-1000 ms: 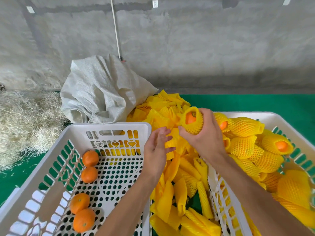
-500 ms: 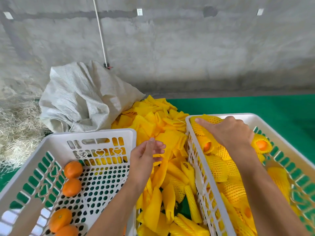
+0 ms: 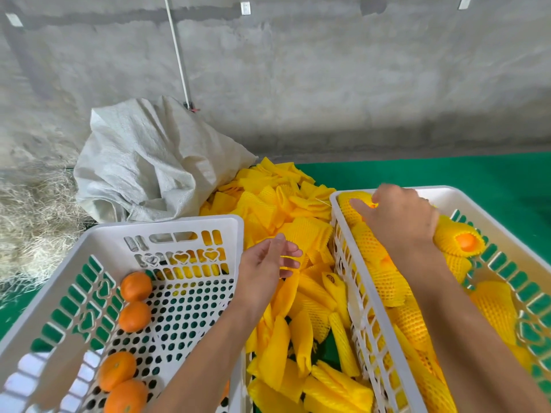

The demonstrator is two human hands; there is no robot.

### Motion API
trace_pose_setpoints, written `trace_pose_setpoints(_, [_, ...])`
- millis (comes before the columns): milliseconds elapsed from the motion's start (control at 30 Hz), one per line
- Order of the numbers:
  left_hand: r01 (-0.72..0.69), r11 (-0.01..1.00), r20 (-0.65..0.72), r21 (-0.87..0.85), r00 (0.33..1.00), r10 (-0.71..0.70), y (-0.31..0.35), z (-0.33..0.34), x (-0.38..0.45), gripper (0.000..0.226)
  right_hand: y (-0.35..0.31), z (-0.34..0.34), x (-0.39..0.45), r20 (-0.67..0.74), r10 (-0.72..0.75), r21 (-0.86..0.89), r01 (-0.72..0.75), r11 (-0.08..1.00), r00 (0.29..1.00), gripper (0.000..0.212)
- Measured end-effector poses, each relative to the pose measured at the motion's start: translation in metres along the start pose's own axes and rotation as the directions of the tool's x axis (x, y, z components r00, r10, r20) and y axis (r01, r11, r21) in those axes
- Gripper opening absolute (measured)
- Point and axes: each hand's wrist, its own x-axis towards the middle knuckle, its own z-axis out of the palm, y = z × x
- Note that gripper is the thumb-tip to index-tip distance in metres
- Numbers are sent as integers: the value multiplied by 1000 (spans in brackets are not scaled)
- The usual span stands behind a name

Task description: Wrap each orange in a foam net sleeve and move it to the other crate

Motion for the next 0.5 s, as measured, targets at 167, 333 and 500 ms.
trace_pose_setpoints(167, [-21, 1000, -39, -16, 999, 20, 2, 0, 0, 39, -44, 23, -33, -20, -287, 35, 288, 957, 958, 34])
trace_pose_setpoints(333, [-77, 992, -89, -98, 994, 69, 6, -1, -2, 42, -59, 52, -59, 248, -480, 124, 464, 877, 842, 29])
trace_pose_setpoints(500, [-81, 985, -108, -151, 992, 65, 10, -1, -2, 44, -66, 70, -87, 847, -471, 388, 318, 865, 246, 50])
